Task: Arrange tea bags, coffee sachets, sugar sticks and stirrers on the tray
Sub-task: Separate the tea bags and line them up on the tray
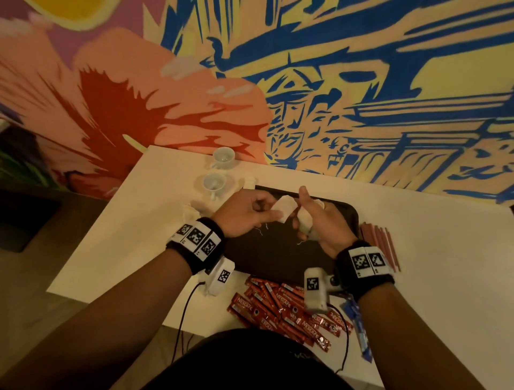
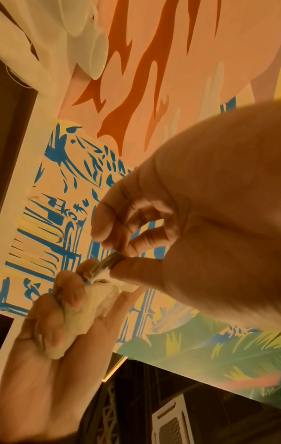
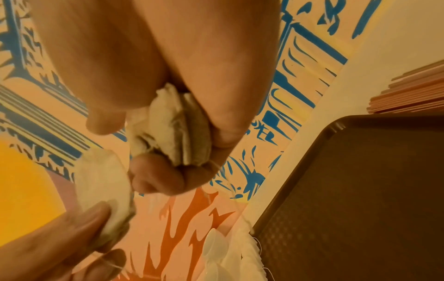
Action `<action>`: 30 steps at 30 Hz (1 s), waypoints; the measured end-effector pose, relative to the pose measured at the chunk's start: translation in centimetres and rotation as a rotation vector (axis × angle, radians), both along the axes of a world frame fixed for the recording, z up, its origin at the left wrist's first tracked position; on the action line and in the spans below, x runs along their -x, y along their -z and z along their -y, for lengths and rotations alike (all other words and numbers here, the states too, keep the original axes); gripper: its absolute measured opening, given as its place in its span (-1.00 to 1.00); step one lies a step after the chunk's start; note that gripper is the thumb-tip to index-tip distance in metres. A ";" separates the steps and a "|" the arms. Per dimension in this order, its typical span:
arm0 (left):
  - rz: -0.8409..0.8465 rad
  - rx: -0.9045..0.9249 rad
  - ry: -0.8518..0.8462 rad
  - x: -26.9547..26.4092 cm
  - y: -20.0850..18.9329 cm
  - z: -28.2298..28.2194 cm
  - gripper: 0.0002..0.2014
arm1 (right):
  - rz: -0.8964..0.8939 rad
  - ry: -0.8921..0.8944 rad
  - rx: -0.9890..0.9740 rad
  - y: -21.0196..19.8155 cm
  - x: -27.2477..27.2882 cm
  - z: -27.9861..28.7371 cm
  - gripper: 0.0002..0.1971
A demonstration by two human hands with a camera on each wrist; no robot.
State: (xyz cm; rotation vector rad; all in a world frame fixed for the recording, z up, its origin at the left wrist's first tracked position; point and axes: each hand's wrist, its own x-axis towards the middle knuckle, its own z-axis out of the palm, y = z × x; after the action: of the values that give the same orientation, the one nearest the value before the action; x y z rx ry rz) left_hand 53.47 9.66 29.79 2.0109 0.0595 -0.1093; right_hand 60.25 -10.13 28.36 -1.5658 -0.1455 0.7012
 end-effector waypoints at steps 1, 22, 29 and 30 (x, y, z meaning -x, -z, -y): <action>0.002 0.026 -0.009 0.1 -0.3 0.3 -0.88 | -0.013 -0.002 0.001 -0.2 0.0 0.3 -0.33; -0.044 0.111 -0.007 4.6 -3.0 2.8 -0.46 | -0.086 -0.197 -0.195 -0.6 1.2 3.5 -0.61; -0.009 0.140 -0.167 4.4 -3.1 2.5 -0.82 | 0.107 -0.180 -0.111 -0.5 1.9 2.5 -0.66; -0.003 0.132 -0.185 4.3 -3.1 2.3 -0.81 | 0.113 -0.180 -0.109 -0.5 1.8 2.5 -0.65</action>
State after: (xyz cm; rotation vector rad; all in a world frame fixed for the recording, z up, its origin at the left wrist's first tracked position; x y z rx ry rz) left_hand 49.19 7.32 32.91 1.8638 0.2339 0.0017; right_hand 58.40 -12.58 28.84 -1.4999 -0.4058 0.7322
